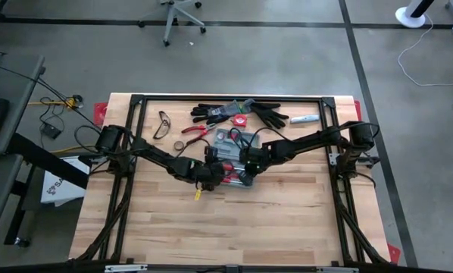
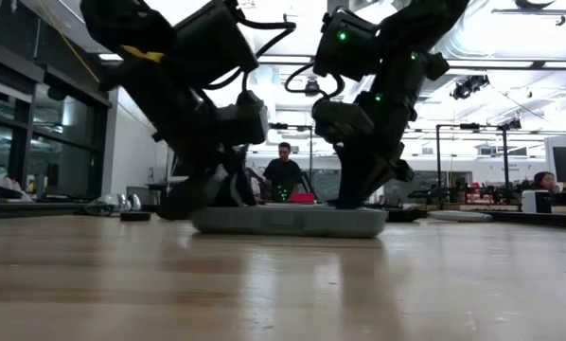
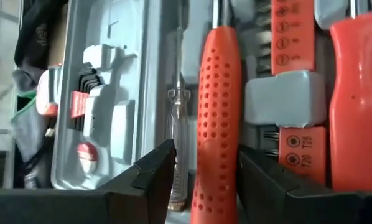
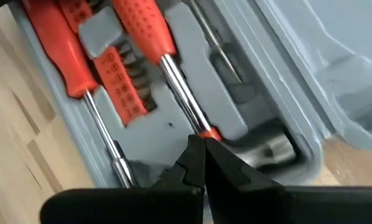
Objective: Prefit tool cases
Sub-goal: Remove the orange hammer from the gray tool box
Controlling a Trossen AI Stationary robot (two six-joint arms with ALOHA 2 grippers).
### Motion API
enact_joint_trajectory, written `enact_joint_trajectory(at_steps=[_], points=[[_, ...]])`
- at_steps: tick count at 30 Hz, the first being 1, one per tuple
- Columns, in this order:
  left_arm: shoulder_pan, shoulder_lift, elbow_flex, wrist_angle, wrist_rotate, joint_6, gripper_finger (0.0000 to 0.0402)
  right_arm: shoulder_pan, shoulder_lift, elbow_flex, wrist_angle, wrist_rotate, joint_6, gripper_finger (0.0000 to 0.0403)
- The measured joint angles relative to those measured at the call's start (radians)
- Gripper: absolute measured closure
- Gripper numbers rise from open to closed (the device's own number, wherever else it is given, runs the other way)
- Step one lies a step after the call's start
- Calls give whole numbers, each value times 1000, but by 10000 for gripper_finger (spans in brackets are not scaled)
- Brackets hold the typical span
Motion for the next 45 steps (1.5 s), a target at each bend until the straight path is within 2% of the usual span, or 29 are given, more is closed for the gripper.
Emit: enact_joint_trajectory(at_steps=[6,10,12,14,18,26,38,40,45], points=[[67,15,7,21,57,-137,269,2,-1,-6,5,5,0,403],[89,28,15,10,82,-69,308,11,-7,-46,67,12,38,403],[94,28,37,-33,118,-77,336,19,-9,-60,87,12,55,403],[98,28,57,-66,146,-99,345,29,-8,-60,96,15,59,403],[102,30,86,-98,183,-162,345,31,-39,-67,96,9,71,403],[102,38,206,-215,270,-215,360,32,-164,-69,50,76,72,403],[101,33,362,-343,267,-216,380,32,-369,-66,-8,222,79,403],[98,17,366,-350,265,-223,398,30,-407,-66,-43,254,78,403],[91,-65,370,-355,214,-233,396,26,-471,-65,-132,304,79,403]])
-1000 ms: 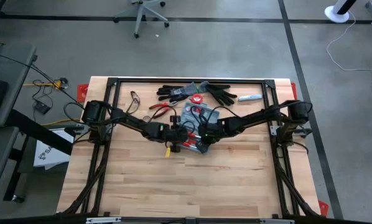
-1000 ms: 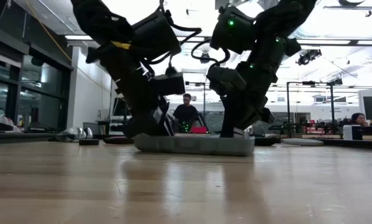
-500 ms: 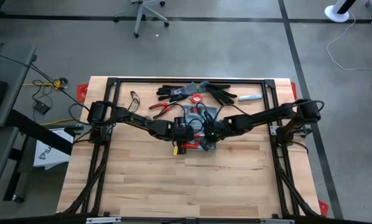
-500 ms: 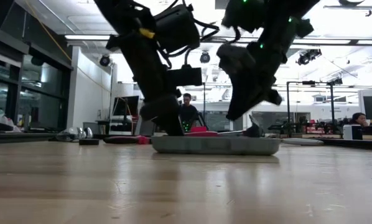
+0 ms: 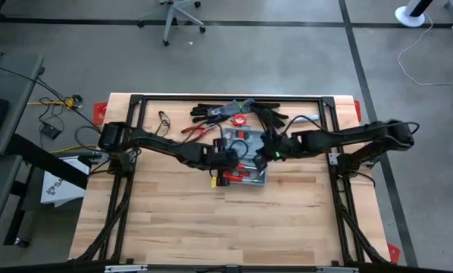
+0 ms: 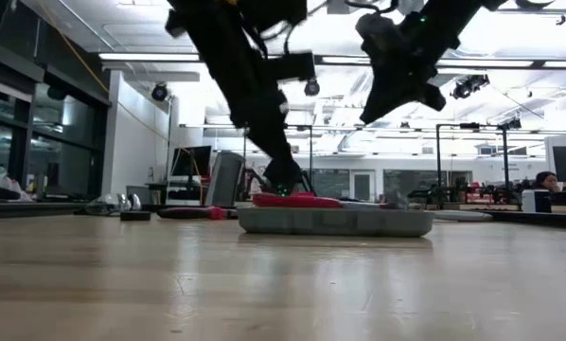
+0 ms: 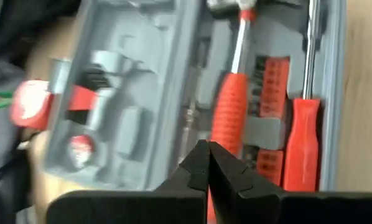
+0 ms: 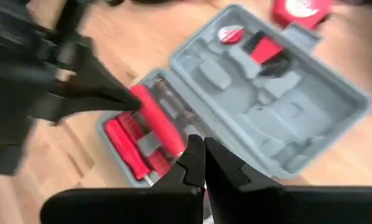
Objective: Prefit tool cases
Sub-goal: Remove the orange hammer from the gray tool box
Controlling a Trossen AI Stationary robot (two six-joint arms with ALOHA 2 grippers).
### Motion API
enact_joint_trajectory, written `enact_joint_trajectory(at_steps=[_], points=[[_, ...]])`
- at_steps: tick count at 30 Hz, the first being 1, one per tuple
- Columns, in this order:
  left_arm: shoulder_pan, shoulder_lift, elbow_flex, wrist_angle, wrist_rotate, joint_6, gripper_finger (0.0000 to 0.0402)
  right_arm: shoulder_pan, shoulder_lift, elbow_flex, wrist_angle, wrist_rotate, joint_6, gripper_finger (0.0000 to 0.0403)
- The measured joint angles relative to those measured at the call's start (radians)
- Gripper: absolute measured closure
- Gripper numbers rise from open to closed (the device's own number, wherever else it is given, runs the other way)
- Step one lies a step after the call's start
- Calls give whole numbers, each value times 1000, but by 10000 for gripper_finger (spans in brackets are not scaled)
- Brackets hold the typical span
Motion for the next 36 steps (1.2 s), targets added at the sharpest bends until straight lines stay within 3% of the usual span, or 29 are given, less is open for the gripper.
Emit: enact_joint_trajectory(at_steps=[6,12,19,23,28,36], points=[[17,-59,-5,-72,34,-23,398,0,-7,0,-69,0,-1,403],[29,-40,-62,-70,91,-23,400,0,12,-89,-5,-87,22,403],[29,-35,-63,-33,99,-14,401,-1,24,-302,265,-189,141,403],[34,-35,-63,-27,124,-13,401,-20,30,-370,392,-194,196,403],[35,-35,-63,-17,117,12,401,-49,41,-376,389,-201,179,403],[38,-36,-63,47,140,25,386,-47,168,-367,469,-274,171,403]])
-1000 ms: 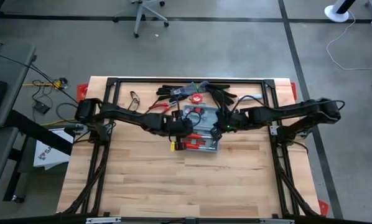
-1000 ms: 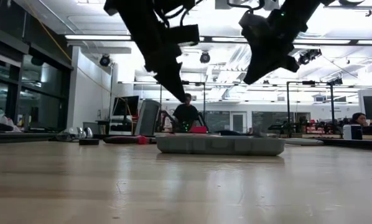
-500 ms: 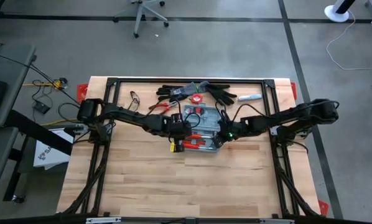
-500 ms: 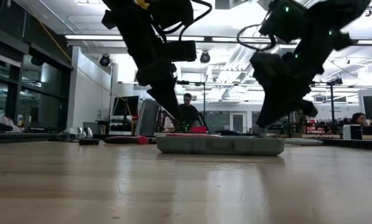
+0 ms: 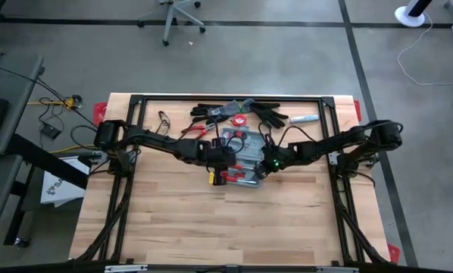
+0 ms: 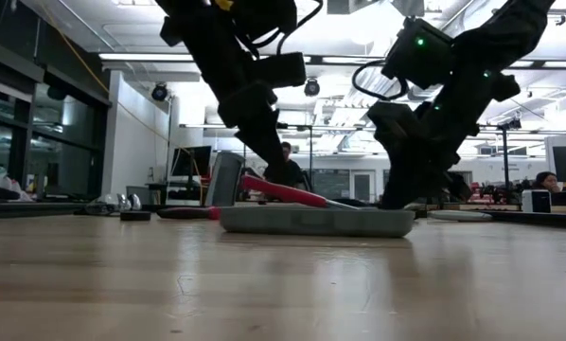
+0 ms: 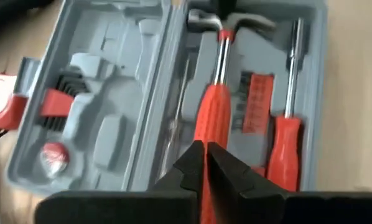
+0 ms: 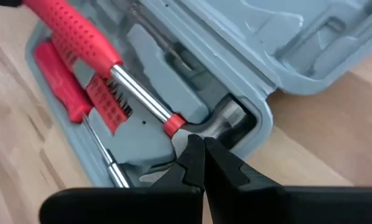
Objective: Prefit tool cases
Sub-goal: Remove the orange hammer from the gray tool box
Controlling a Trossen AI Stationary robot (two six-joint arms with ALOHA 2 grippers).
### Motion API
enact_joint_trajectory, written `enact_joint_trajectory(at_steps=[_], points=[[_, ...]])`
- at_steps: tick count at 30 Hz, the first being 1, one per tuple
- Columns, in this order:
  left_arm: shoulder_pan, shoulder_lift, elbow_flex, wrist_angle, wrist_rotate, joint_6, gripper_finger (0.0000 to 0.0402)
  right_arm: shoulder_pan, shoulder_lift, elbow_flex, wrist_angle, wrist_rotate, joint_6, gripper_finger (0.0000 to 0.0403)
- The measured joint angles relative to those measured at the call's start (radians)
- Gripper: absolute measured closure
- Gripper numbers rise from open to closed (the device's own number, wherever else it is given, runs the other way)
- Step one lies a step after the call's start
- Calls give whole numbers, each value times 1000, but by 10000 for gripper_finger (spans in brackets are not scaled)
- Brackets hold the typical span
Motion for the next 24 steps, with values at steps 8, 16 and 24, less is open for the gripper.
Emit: enact_joint_trajectory(at_steps=[8,16,24], points=[[11,26,1,-47,120,107,291,3,26,0,-1,-1,4,403],[17,55,1,-27,68,124,202,1,30,-3,22,-11,4,403],[37,55,16,10,29,155,190,1,30,-3,22,-10,5,403]])
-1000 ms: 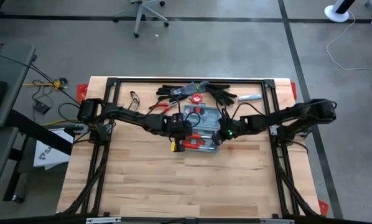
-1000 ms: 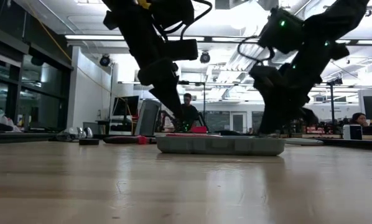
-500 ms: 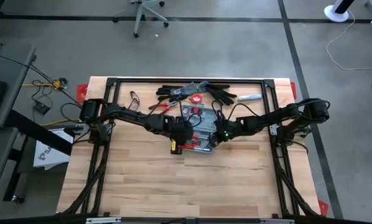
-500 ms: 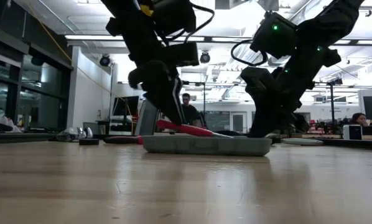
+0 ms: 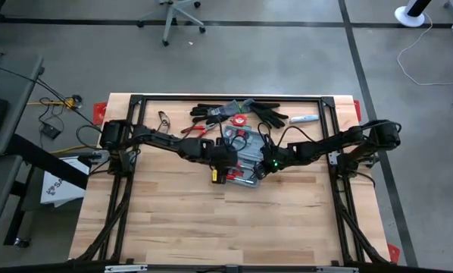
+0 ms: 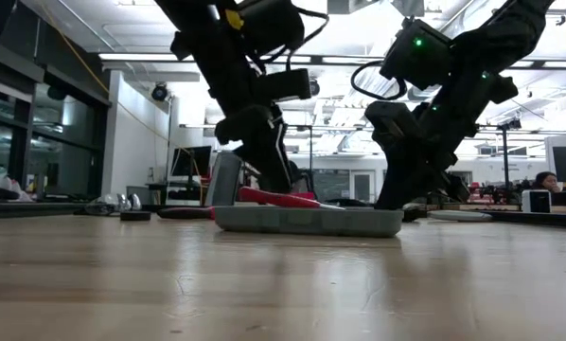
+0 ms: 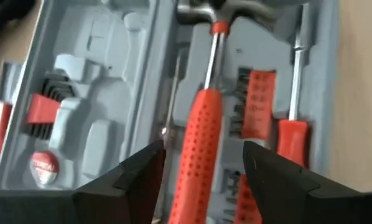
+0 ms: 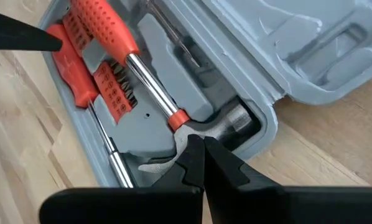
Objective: Prefit tool cases
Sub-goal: Remove the orange hammer from the gray tool box
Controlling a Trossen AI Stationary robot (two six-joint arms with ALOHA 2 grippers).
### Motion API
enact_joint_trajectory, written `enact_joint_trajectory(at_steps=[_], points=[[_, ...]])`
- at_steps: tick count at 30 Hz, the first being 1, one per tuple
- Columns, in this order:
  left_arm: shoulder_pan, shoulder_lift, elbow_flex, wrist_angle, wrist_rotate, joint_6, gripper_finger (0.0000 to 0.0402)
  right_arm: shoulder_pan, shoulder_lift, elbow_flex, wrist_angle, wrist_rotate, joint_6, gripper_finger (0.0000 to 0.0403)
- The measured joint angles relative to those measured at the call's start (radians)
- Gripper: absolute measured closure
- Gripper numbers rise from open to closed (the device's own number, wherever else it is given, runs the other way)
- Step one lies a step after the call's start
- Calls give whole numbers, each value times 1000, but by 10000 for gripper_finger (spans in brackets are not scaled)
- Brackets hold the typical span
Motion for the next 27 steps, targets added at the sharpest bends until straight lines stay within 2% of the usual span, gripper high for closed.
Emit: enact_joint_trajectory(at_steps=[3,7,12,15,19,27], points=[[24,8,0,-31,9,1,190,0,0,0,0,0,0,403],[53,55,0,-75,76,22,190,0,0,0,0,-1,-1,403],[55,90,4,-73,89,37,197,0,0,-1,-1,-2,0,403],[49,93,3,-64,83,31,234,0,0,-1,0,-2,0,403],[44,94,20,-103,111,13,336,0,0,-3,7,-1,13,403],[31,85,59,-146,111,-72,335,1,-59,-8,12,21,42,403]])
